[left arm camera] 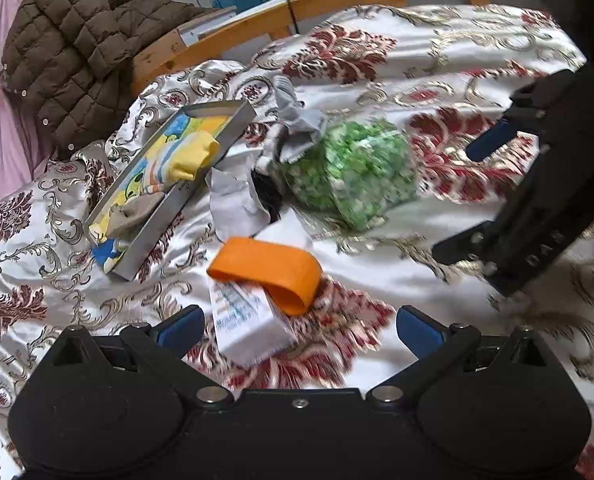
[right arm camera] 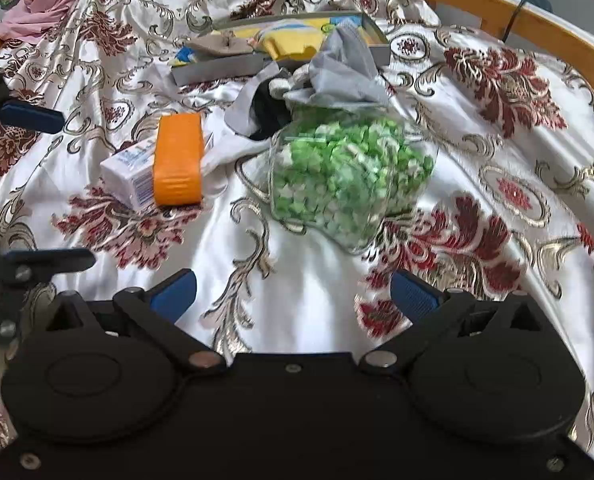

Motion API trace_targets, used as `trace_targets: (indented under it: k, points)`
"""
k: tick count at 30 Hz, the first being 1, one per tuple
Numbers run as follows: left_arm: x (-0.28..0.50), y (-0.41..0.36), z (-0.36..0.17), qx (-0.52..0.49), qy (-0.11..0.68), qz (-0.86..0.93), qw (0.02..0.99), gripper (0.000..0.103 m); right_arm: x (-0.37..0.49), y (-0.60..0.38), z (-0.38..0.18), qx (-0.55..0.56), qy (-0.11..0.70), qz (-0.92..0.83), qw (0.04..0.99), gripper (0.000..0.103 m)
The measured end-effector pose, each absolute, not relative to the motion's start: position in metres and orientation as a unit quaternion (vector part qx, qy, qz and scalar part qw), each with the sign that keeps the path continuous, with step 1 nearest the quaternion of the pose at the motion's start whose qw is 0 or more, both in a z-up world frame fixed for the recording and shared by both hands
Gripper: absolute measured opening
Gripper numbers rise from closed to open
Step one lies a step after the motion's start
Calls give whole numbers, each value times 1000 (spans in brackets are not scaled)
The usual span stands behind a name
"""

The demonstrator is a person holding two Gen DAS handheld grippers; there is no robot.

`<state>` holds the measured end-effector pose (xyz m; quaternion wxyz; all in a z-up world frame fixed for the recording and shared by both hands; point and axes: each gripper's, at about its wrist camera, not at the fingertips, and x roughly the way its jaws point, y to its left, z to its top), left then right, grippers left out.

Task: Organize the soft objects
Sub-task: 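Lower the left tool to the orange strap while the right tool approaches the white tissue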

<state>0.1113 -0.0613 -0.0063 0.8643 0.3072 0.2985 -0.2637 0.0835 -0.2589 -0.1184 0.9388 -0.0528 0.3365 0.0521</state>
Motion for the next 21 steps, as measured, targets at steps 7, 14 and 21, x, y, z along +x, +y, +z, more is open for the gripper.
trace_targets:
  k: [7, 14, 21]
  points:
    - [136, -72, -11, 332, 286, -281, 854, 102, 92, -263, -114, -95, 293, 57, 950, 102]
    - [153, -82, -26, 370, 291, -319, 823, 96, 95, -248, -101, -200, 226, 118, 946, 102]
    - [163, -94, -34, 422, 301, -348, 781, 91, 128, -230, -76, -401, 182, 236, 866, 102]
